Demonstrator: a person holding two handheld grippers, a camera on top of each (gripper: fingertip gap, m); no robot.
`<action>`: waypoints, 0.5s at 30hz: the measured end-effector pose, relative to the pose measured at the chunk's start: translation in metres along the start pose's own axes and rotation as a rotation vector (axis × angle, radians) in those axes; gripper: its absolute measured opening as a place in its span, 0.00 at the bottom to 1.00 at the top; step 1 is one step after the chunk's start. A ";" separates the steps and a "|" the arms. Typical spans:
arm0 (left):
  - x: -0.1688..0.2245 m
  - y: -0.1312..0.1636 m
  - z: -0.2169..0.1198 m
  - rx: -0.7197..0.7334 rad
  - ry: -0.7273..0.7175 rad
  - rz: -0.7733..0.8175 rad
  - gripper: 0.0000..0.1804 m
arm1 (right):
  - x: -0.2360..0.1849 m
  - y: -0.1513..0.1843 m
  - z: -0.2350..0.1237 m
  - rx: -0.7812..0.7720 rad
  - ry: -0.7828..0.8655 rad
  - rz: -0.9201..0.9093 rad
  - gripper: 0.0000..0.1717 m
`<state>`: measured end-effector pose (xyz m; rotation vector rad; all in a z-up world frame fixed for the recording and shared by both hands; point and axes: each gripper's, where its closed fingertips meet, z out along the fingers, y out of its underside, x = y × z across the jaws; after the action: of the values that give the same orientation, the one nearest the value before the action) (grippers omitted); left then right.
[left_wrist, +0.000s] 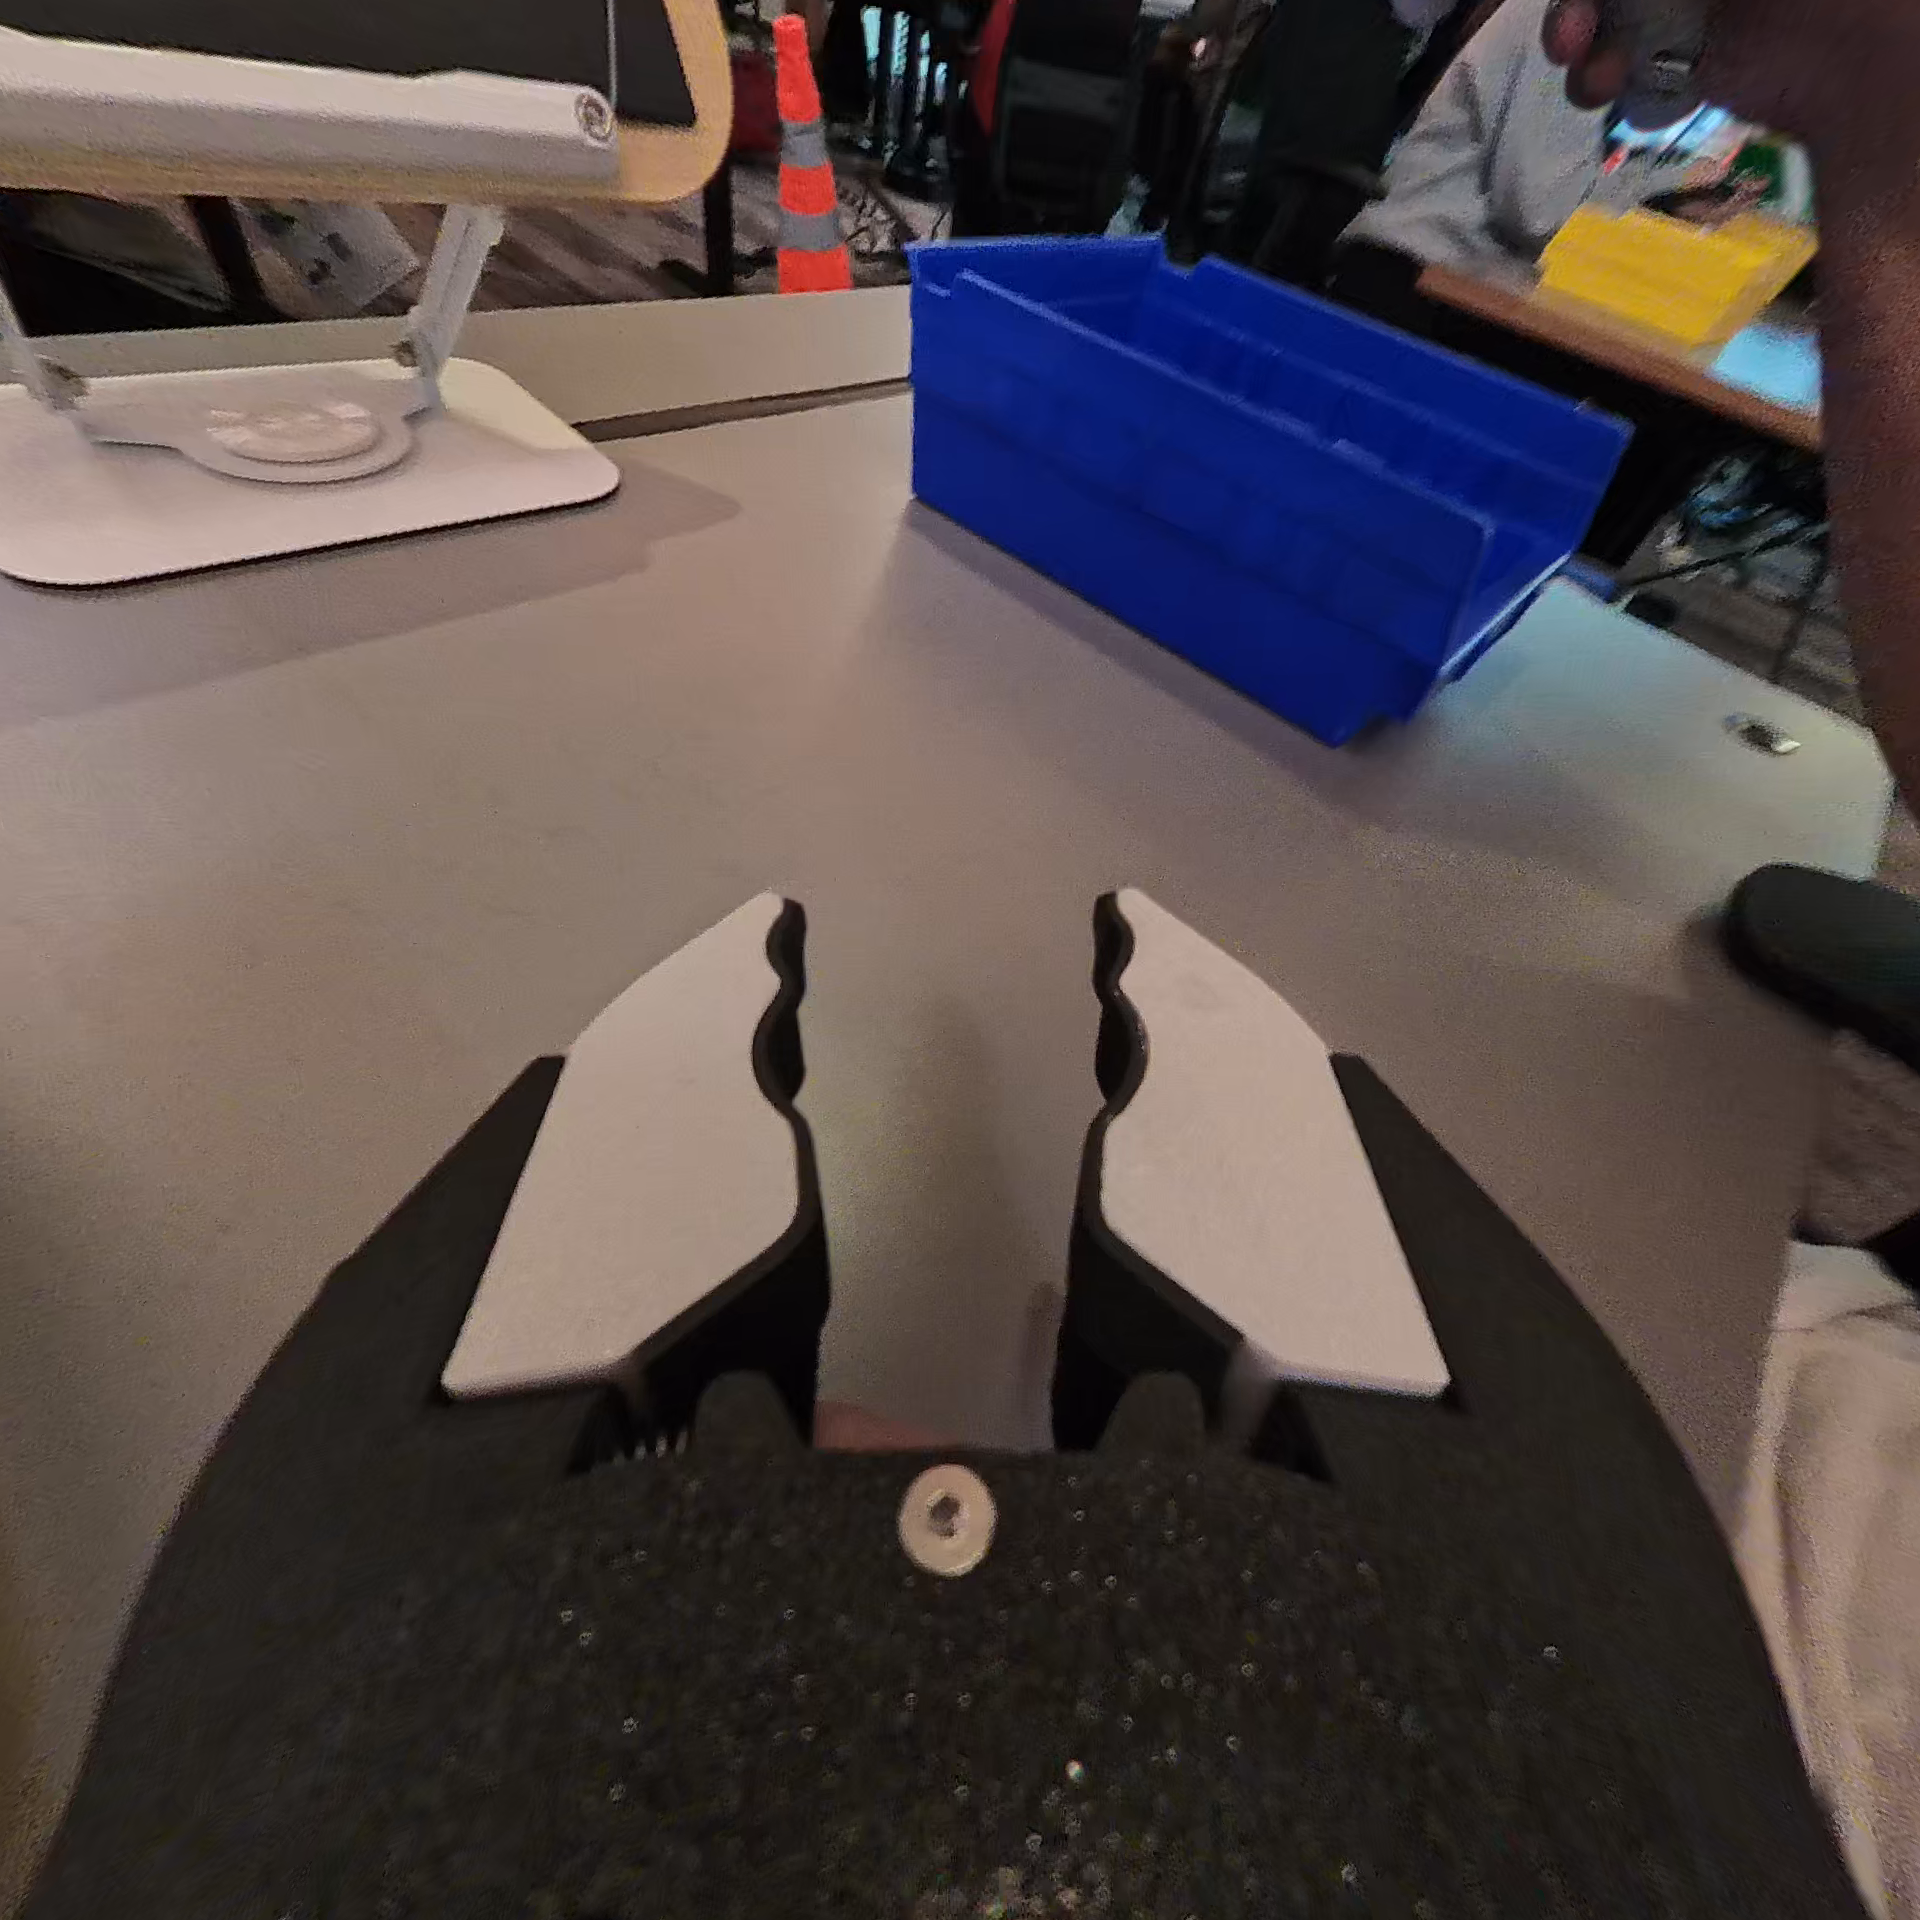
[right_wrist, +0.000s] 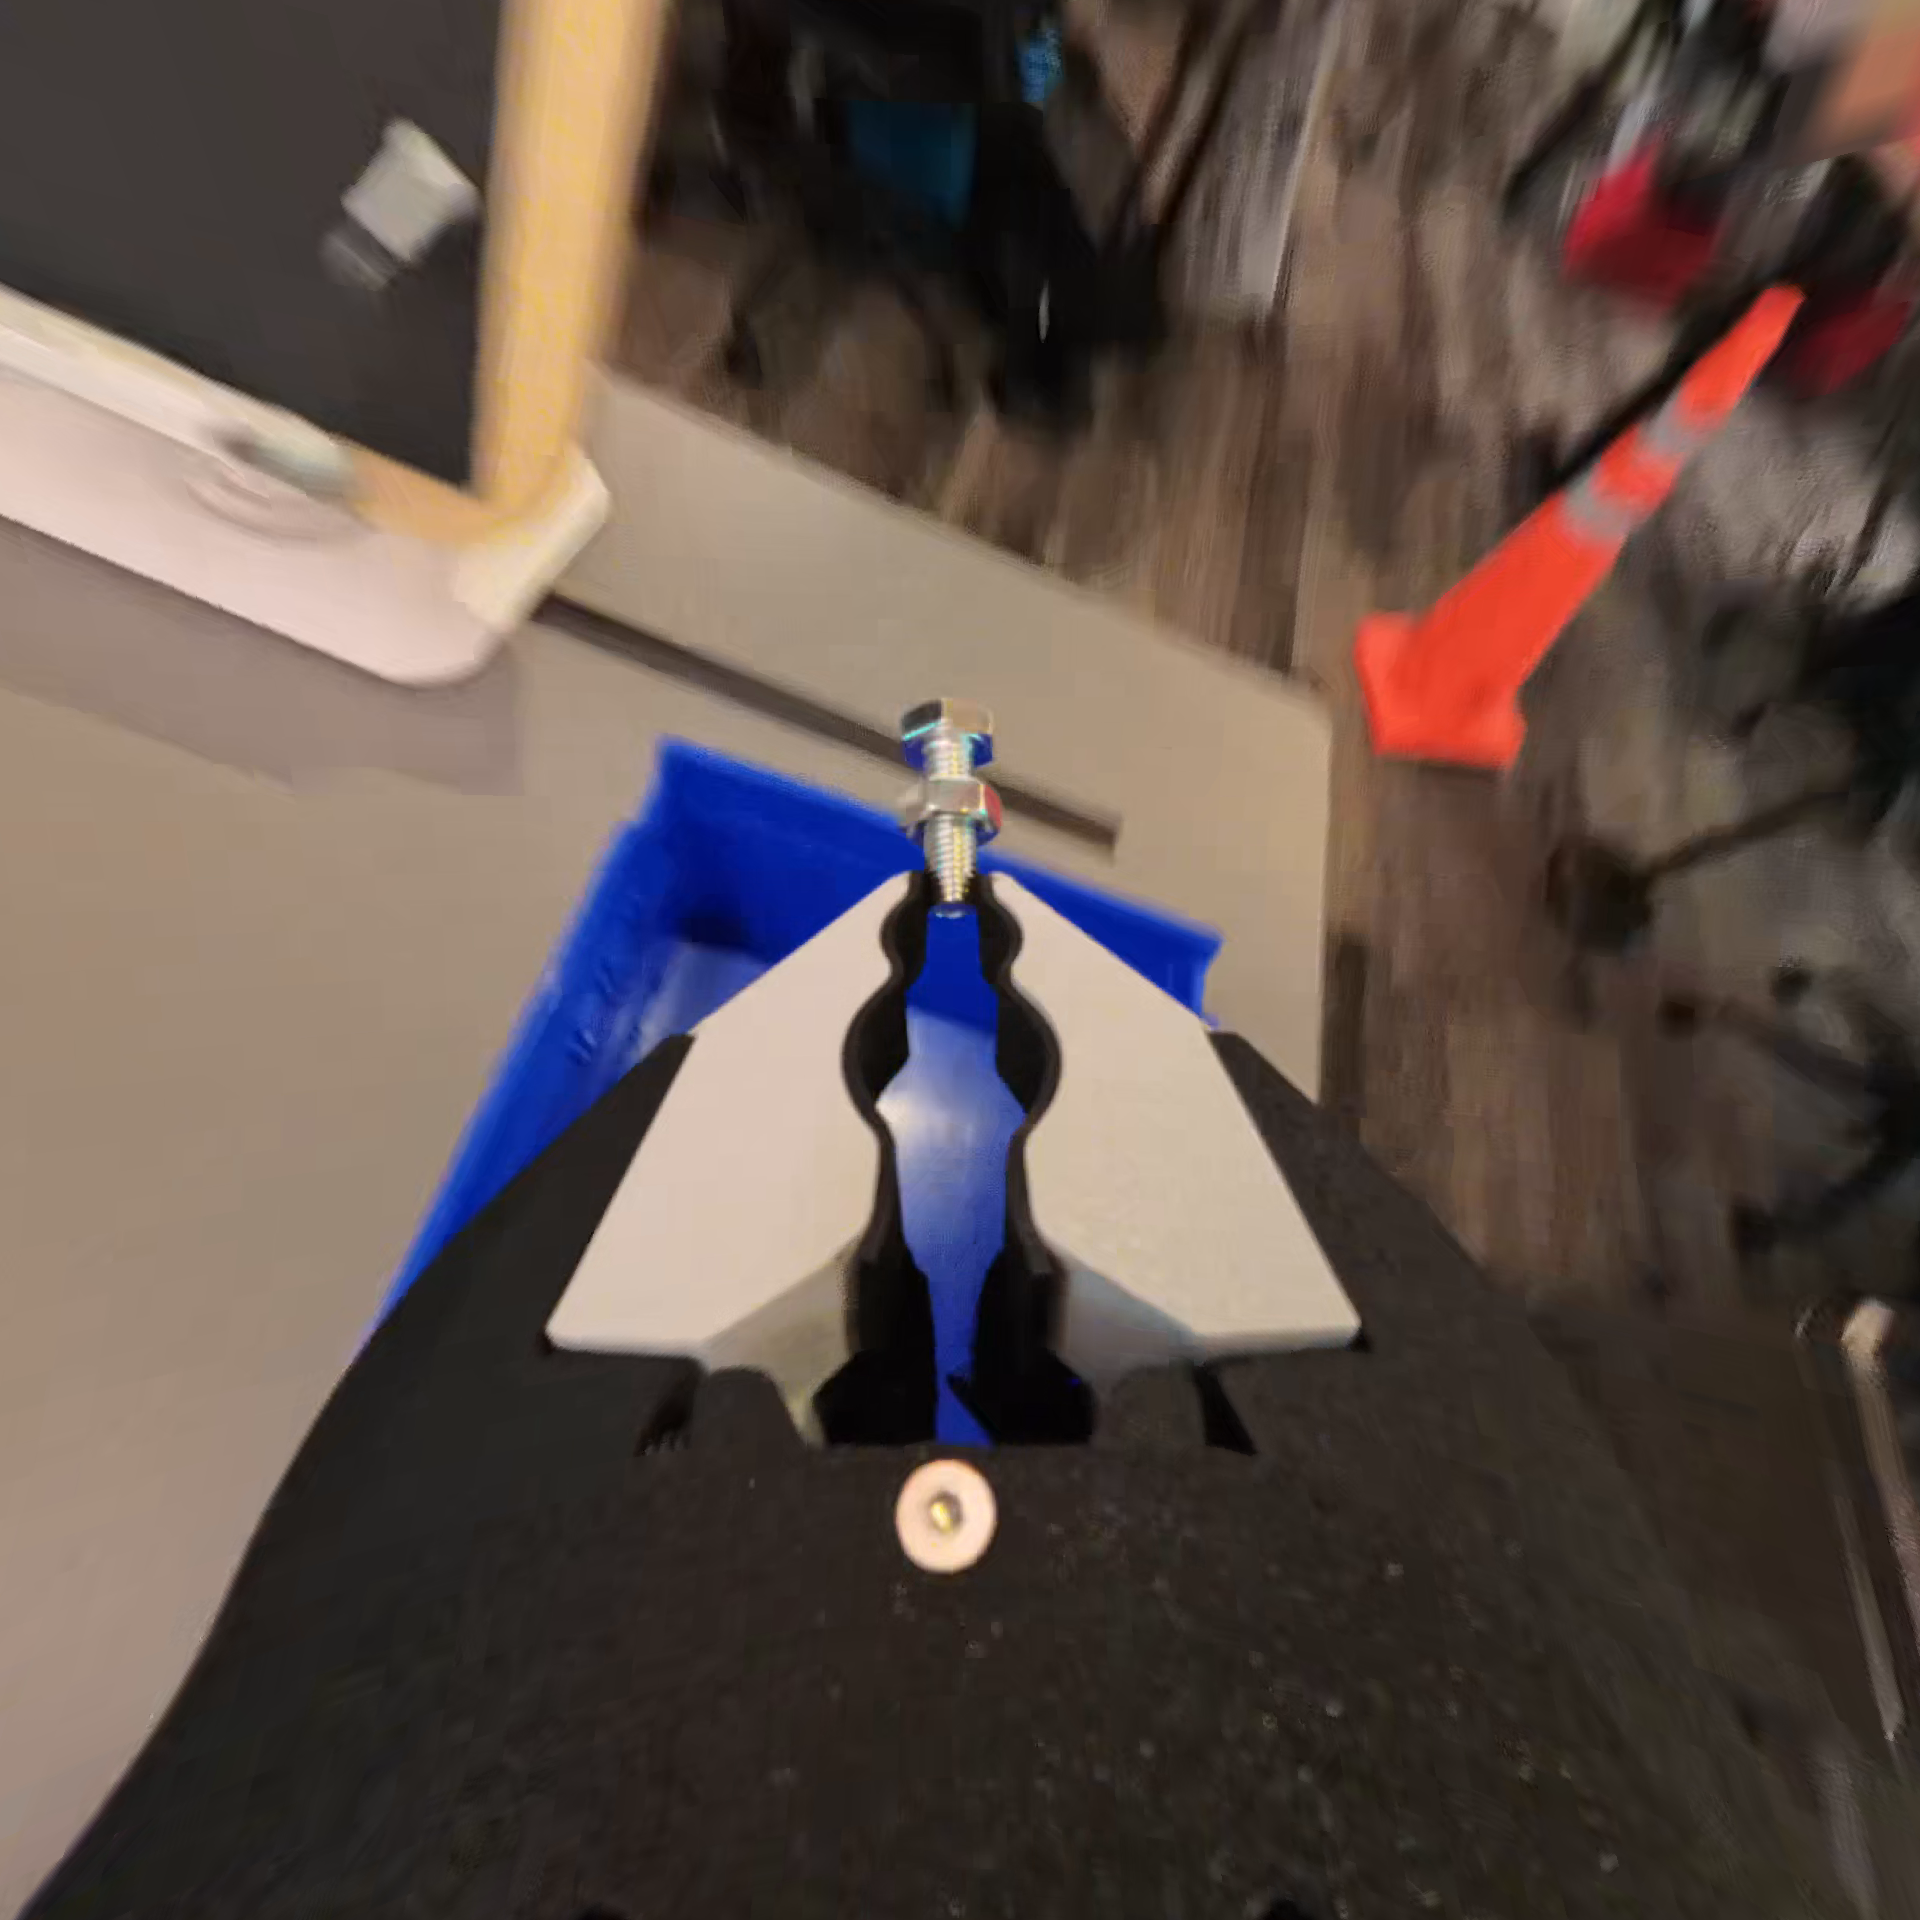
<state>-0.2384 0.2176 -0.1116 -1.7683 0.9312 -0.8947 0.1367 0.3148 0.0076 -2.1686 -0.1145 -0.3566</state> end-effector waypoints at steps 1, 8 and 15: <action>-0.002 0.003 0.001 -0.017 -0.021 0.024 0.29 | 0.006 0.026 0.020 -0.108 -0.028 0.066 0.05; -0.016 0.008 0.000 -0.046 -0.114 0.034 0.31 | -0.006 0.149 0.075 -0.594 -0.160 0.167 0.05; -0.017 0.016 0.004 -0.093 -0.091 -0.024 0.34 | -0.005 0.165 0.099 -0.624 -0.111 0.179 0.05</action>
<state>-0.2458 0.2296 -0.1312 -1.8873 0.9065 -0.7903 0.1881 0.2985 -0.1773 -2.7906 0.1508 -0.1794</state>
